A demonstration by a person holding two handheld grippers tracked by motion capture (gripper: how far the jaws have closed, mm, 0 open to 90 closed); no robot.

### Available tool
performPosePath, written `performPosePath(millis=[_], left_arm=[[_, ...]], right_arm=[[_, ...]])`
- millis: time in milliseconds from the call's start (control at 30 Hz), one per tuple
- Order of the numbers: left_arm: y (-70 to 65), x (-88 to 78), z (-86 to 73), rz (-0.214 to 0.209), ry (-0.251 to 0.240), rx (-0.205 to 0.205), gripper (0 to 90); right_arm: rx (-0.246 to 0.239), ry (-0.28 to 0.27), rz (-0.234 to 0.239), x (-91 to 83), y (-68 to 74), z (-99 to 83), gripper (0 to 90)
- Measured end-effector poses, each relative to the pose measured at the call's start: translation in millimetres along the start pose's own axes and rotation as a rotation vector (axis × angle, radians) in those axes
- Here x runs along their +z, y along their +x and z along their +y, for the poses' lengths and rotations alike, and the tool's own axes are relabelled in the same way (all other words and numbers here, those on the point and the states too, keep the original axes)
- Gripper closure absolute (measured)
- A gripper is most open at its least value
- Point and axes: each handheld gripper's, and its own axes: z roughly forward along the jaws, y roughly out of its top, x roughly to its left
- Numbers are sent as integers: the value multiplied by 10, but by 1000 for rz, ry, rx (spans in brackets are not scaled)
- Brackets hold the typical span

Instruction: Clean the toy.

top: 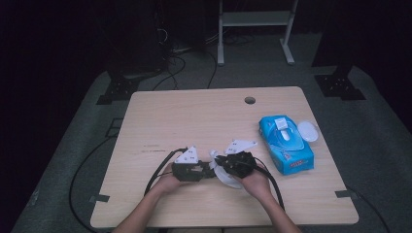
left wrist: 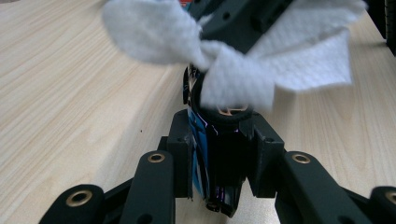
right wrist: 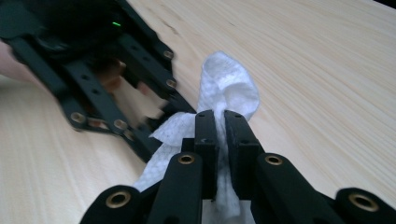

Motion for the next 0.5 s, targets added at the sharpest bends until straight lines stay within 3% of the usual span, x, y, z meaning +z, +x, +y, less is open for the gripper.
performPosePath(millis=[133, 167, 267, 400, 500], left_arm=[[2, 6, -1, -1, -2, -2, 670], [-1, 7, -1, 0, -3, -2, 670], [1, 3, -6, 1, -2, -3, 670], [7, 4, -9, -1, -3, -8, 671], [10, 8, 0, -2, 3, -5, 671]], right_arm=[[5, -21, 21, 56, 74, 40, 839], [9, -25, 48, 88, 103, 62, 839], [-41, -12, 42, 157, 191, 95, 839], [-40, -7, 17, 67, 74, 46, 841], [11, -1, -14, 3, -3, 3, 841]])
